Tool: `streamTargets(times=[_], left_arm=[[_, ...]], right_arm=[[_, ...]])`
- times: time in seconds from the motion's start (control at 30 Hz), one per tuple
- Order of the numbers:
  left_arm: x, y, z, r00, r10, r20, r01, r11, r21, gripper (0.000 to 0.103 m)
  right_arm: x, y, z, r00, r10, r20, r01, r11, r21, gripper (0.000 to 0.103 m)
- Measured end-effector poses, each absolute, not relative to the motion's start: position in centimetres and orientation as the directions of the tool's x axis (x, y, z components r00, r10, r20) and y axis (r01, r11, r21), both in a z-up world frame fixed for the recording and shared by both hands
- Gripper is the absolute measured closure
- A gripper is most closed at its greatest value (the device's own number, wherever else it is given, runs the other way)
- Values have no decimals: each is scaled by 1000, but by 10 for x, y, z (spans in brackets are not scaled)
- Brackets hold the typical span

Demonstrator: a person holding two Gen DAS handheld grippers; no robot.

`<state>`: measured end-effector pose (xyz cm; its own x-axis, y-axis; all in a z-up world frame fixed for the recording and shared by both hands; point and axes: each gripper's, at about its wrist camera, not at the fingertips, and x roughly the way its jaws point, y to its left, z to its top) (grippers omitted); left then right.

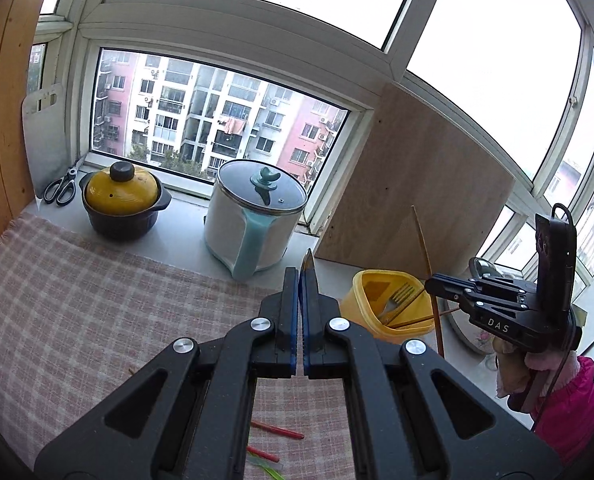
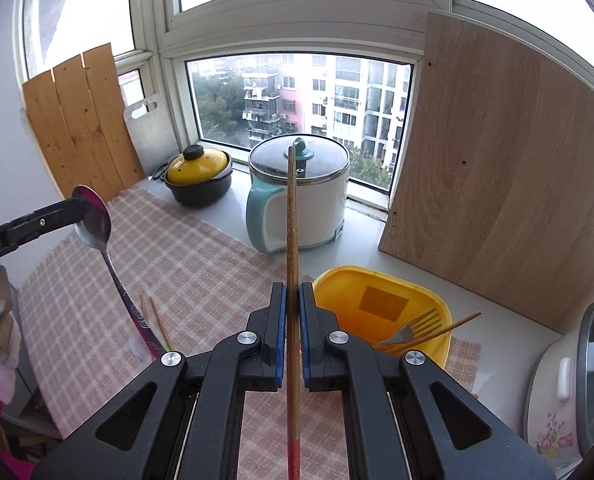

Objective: Organize utensils
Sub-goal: 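Lower the chopstick with the right gripper while the left gripper lowers the spoon over the container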

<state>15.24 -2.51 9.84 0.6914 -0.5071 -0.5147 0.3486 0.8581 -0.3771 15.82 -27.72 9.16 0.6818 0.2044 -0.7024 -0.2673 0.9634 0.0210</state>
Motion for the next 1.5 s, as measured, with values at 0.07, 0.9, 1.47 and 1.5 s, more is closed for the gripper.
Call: streamTargets(times=[0.07,0.9,1.47,1.5], left_arm=[[159,-31,102,691,-514,-508,358,854,-377,103],[242,-124,102,647,-546,-532,409,838,-362,103],[248,-160,67,608,-513,-606,424,855,-298,103],[248,-160,67,606,-514,-607,426,854,-299,103]], right_arm=[[161,-284,95,691,190,-698,-249,968,17,98],[223,-336,92,741,114,-662,-106,993,51,98],[230,-344,57,710,117,-695,-101,993,64,98],[229,-344,56,708,117,-696,-102,993,63,98]])
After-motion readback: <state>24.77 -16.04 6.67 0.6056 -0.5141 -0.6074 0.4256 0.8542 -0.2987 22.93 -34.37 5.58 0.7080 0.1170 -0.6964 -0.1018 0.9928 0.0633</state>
